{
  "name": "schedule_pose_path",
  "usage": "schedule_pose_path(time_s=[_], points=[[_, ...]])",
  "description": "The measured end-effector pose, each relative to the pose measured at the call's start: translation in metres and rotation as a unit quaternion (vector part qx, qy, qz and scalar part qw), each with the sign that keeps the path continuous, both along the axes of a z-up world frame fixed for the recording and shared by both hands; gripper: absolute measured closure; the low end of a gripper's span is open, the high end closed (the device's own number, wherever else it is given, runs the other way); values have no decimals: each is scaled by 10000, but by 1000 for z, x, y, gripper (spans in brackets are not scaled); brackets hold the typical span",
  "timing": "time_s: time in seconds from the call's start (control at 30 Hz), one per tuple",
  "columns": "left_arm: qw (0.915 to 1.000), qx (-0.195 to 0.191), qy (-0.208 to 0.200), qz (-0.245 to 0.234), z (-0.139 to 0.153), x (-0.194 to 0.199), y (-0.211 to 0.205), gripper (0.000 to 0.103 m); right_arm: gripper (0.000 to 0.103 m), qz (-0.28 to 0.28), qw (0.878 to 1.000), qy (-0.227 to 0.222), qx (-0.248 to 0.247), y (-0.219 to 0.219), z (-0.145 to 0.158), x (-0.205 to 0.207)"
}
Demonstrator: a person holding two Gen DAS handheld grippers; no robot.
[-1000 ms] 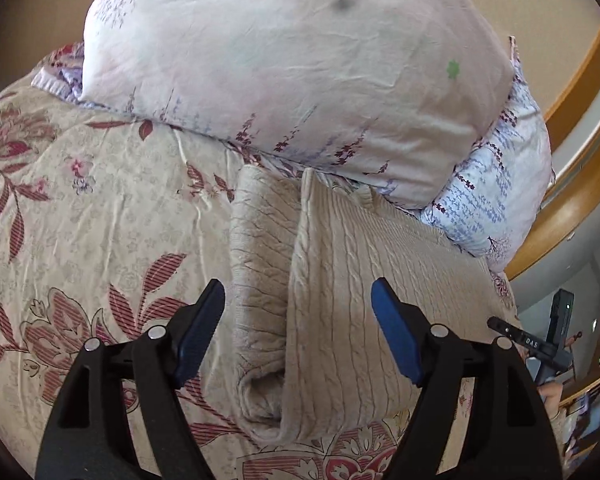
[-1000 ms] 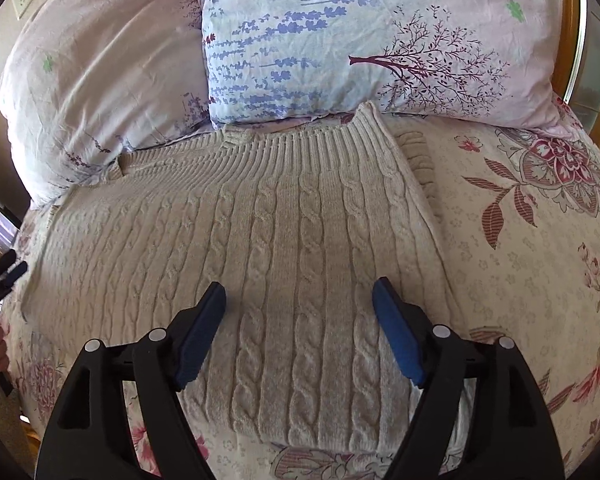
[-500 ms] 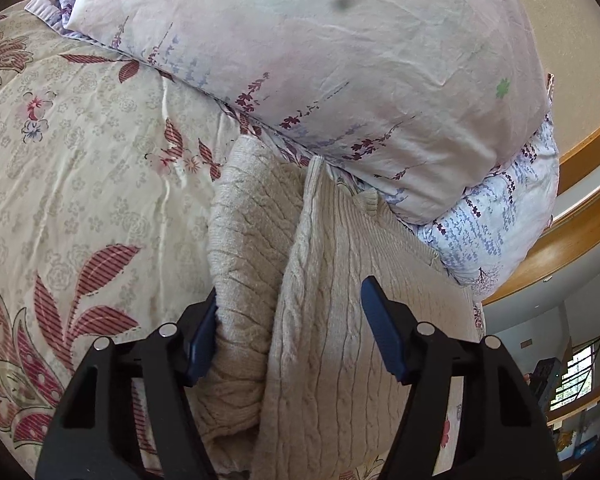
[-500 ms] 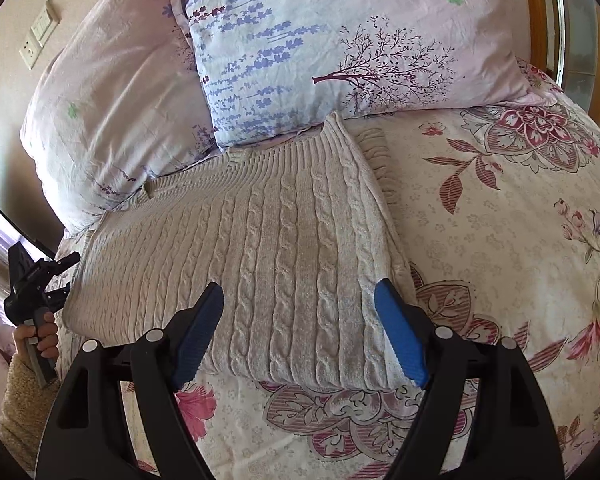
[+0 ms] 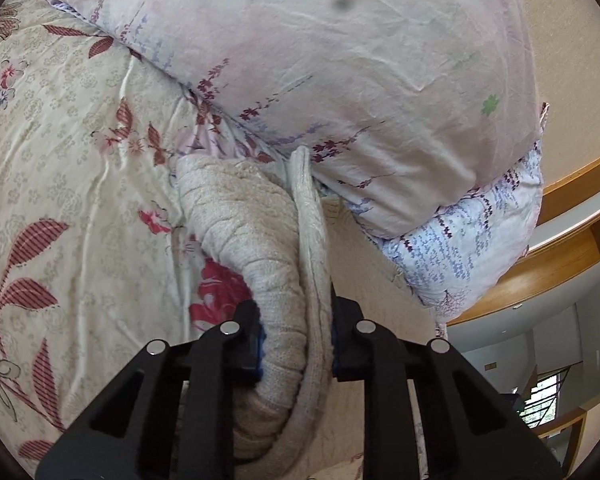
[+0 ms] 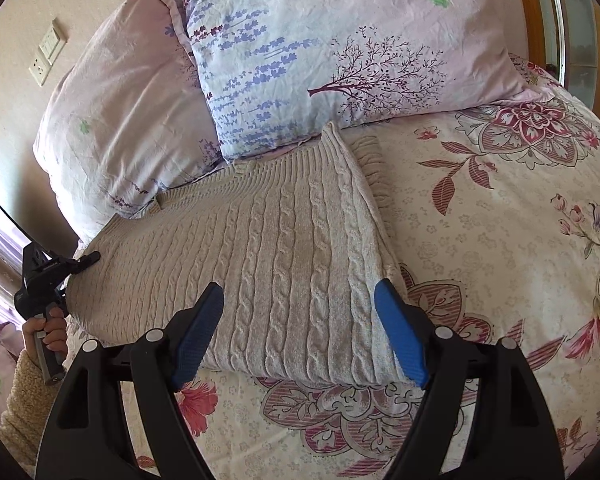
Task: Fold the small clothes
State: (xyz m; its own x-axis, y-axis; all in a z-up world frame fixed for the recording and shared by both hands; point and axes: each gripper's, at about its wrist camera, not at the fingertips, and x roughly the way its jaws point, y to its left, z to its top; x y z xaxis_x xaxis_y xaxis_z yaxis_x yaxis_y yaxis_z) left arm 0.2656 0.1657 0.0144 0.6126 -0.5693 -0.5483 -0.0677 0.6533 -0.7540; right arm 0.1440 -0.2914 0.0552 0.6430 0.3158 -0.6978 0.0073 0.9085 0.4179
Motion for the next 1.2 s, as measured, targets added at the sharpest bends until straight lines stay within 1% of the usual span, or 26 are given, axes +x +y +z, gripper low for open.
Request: schedule_pose_path(time_s=[0.1,0.2,0.3,0.4,0.5,0.63,0.73,0.8,0.83,0.87,0.93,0.97,1.0,1.03,1.1,1.13,1.2], points=[[9996,-125,-232,-101,21,0,-20,84,24,-89,9999,-95,13,-8,3,-4],[9980,-281,-466,-311,44,2,-52,84,24,-191,9997,-144,104,-20,4,-8],[9951,-372,-703,-582,66,6,-95,84,24,-291,9993,-158,167,-32,3,-11],[9921,-413,-807,-866,77,13,-146,85,24,-376,9989,-158,225,-43,2,-14],[9893,-430,-778,-1160,74,17,-200,85,24,-451,9985,-149,259,-54,1,-19],[9846,-354,-614,-1596,56,21,-268,85,24,-582,9978,-147,288,-66,-2,-26],[9809,-185,-397,-1896,38,24,-310,85,24,-696,9970,-125,312,-74,-4,-29],[9783,-135,-191,-2058,24,25,-330,84,24,-758,9964,-113,351,-78,-5,-31],[9767,-140,-104,-2138,18,26,-337,83,24,-787,9961,-106,374,-81,-5,-32],[9754,-238,-46,-2189,14,26,-340,82,24,-808,9959,-100,396,-83,-5,-32],[9716,-501,-73,-2313,14,25,-338,72,24,-828,9954,-110,462,-87,-4,-32],[9696,-626,-149,-2361,19,23,-333,69,24,-836,9951,-121,507,-89,-3,-31],[9680,-718,-231,-2392,24,20,-326,63,24,-832,9947,-138,581,-91,-3,-30],[9672,-767,-333,-2400,31,18,-317,54,24,-825,9941,-155,687,-93,-1,-30],[9686,-670,-574,-2323,45,9,-293,45,24,-758,9922,-192,971,-97,0,-27],[9717,-519,-684,-2201,50,4,-278,43,24,-695,9907,-203,1152,-100,1,-24],[9784,-125,-742,-1927,55,-1,-251,40,24,-558,9863,-157,1542,-102,0,-16]])
